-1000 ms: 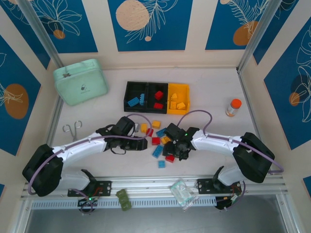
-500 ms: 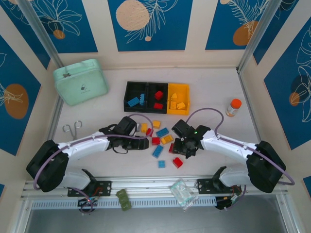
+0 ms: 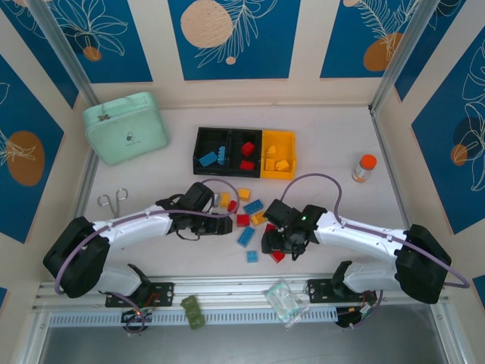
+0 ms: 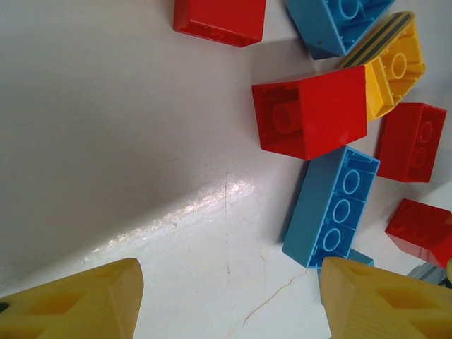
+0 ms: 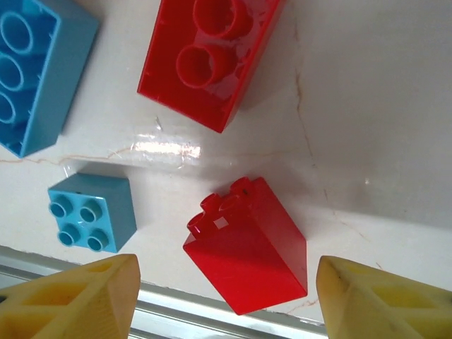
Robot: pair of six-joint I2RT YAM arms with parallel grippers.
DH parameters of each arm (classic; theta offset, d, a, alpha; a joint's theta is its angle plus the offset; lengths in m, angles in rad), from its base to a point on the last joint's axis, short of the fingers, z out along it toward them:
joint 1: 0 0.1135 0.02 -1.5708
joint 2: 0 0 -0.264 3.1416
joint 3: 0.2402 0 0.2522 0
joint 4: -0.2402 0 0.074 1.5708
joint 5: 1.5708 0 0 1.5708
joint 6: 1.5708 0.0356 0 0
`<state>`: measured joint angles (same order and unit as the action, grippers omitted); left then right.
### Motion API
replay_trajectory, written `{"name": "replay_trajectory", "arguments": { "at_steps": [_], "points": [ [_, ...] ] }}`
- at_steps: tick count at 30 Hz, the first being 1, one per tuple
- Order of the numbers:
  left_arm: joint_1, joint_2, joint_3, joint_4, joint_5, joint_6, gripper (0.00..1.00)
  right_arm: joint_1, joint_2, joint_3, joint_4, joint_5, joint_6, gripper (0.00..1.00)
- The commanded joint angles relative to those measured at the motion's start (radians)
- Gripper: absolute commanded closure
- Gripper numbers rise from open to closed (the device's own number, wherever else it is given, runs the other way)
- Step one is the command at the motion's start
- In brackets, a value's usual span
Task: Sort the legos into containers by color
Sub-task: Pick up the lego from the bottom-center of the table, then place the lego in the container.
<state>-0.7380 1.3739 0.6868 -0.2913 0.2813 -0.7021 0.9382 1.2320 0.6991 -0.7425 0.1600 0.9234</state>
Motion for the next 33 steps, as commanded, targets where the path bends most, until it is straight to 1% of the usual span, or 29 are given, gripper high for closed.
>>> {"name": "replay_trajectory", "arguments": {
  "at_steps": [1,6,10,12,14,20,23,26,29,33],
  "points": [
    [-0.008,0.010,0.017,0.005,0.022,0.006,0.34,0.017,0.046,0.003,-0.018,0.022,-0.030,0.33],
    [-0.010,0.002,0.013,0.011,0.034,0.006,0.34,0.050,0.148,0.052,-0.029,0.051,-0.047,0.42],
    [-0.008,-0.020,-0.004,0.029,0.052,-0.004,0.35,0.071,0.209,0.095,-0.062,0.086,-0.052,0.57],
    [-0.008,-0.030,-0.012,0.035,0.053,-0.009,0.34,0.079,0.211,0.110,-0.074,0.095,-0.051,0.66],
    [-0.009,-0.043,-0.014,0.035,0.055,-0.009,0.35,0.082,0.199,0.121,-0.090,0.101,-0.050,0.71],
    [-0.008,-0.073,-0.027,0.053,0.068,-0.017,0.35,0.066,0.100,0.158,-0.142,0.116,-0.054,0.73],
    [-0.007,-0.088,-0.028,0.067,0.070,-0.029,0.35,0.027,0.049,0.181,-0.141,0.105,-0.076,0.74],
    [0.002,-0.116,-0.027,0.078,0.064,-0.043,0.35,-0.042,0.026,0.218,-0.122,0.076,-0.125,0.74],
    [0.022,-0.143,-0.020,0.069,0.056,-0.048,0.35,-0.120,0.047,0.274,-0.086,0.037,-0.194,0.74],
    [0.055,-0.174,-0.001,0.039,0.039,-0.046,0.35,-0.210,0.138,0.396,-0.048,0.000,-0.276,0.74]
  ]
}}
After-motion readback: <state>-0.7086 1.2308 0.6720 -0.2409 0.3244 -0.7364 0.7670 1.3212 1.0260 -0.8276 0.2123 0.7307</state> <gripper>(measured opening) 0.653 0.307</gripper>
